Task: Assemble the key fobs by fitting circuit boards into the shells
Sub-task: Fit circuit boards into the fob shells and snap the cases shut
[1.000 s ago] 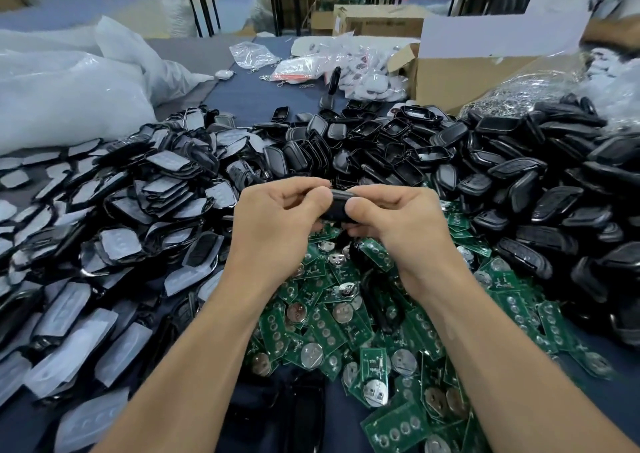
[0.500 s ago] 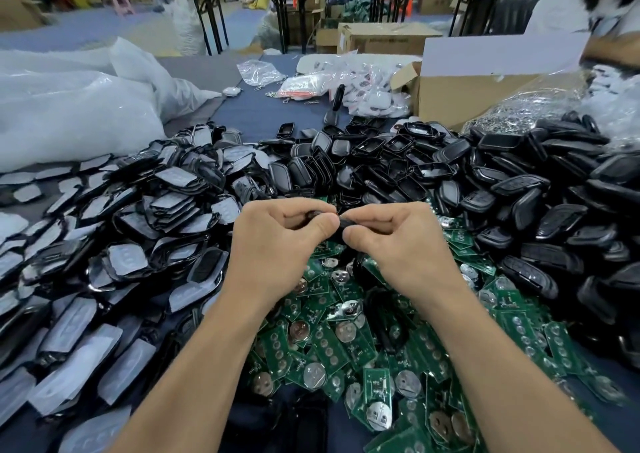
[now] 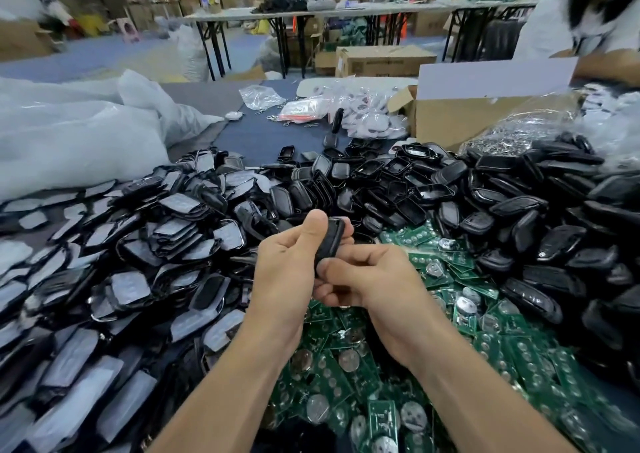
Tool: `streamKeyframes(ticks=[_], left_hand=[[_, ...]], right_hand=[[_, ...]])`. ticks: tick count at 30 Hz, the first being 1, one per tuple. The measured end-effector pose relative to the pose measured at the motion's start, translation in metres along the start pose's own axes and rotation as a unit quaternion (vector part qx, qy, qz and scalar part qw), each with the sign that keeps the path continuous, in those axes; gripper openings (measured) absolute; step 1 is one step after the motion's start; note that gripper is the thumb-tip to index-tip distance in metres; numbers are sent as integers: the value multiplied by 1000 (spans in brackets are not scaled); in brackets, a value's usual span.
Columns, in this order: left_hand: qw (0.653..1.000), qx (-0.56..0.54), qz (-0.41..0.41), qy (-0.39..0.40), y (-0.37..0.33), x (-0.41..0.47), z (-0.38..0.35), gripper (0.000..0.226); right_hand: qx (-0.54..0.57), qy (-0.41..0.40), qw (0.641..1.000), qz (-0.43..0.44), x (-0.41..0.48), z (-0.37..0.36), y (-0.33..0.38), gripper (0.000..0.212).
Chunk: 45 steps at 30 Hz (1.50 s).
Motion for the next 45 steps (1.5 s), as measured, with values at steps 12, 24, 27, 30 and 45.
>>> streamKeyframes(ticks=[12,24,27,30,45], left_hand=[[1000,1,-6,-21,3,3,5,50],[996,20,-29,-79,-2,5,15,33],[996,20,-25,-84,-1,5,16,28],[995,26,-22,-92,0,7,17,25],[987,131,-10,-92,13,15,20,29]], right_hand=[[-51,15,998,29,3,-1,-6,11],[-284,-231,923,120,5,79,38,43],[-499,-210,835,94,19,72,25,62],[-583,-119,801,59,31,60,10,59],[-567,-82,811,122,24,38,7,35]])
Point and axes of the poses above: each hand's wrist, its own x-axis towards the middle knuckle, its own z-axis out of the back of the hand, y = z × x, the point moved 5 cm from there along x, towards the middle knuckle
